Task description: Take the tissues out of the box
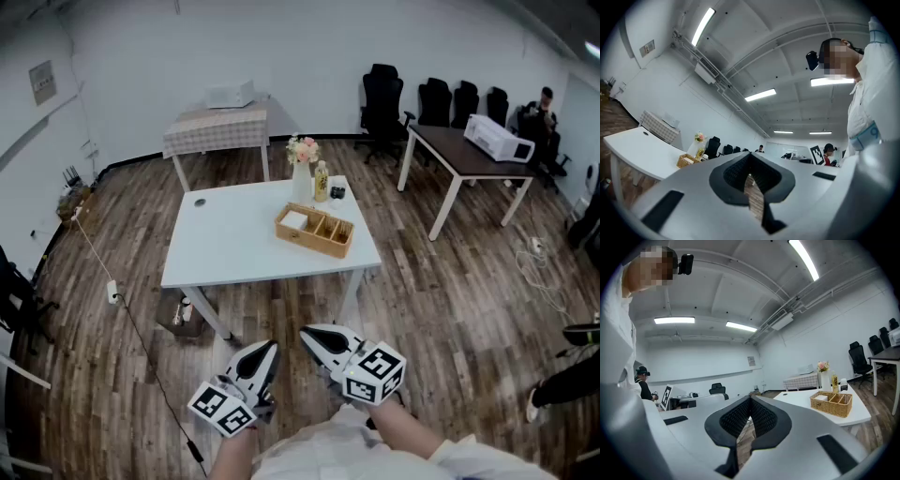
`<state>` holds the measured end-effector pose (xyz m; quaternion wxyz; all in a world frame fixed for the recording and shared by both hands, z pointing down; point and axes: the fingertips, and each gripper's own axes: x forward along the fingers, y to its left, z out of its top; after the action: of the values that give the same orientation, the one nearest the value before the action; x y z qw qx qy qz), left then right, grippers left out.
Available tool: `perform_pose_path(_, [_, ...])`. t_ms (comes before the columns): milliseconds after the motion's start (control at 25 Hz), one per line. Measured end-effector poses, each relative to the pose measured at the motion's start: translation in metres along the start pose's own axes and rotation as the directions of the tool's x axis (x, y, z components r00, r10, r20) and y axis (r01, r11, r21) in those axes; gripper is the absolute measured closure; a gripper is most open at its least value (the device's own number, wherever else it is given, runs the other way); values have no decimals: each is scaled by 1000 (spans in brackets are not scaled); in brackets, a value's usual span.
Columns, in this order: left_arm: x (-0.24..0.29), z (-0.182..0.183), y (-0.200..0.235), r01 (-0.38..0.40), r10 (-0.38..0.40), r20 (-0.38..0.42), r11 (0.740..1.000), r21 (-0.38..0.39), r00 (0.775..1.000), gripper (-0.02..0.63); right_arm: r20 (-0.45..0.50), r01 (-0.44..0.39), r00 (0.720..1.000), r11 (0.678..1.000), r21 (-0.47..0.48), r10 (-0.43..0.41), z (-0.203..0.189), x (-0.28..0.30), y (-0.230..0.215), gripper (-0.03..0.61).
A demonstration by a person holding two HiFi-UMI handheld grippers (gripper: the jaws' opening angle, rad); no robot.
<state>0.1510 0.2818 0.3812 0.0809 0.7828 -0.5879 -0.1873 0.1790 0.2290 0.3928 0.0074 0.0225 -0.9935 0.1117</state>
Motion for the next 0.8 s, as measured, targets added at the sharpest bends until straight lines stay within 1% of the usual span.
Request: perform_pose_path(800, [0,-2,17,6,-6,3,999,-40,1000,614,-27,3,1000,1000,18,-3,-6,13,-6,548])
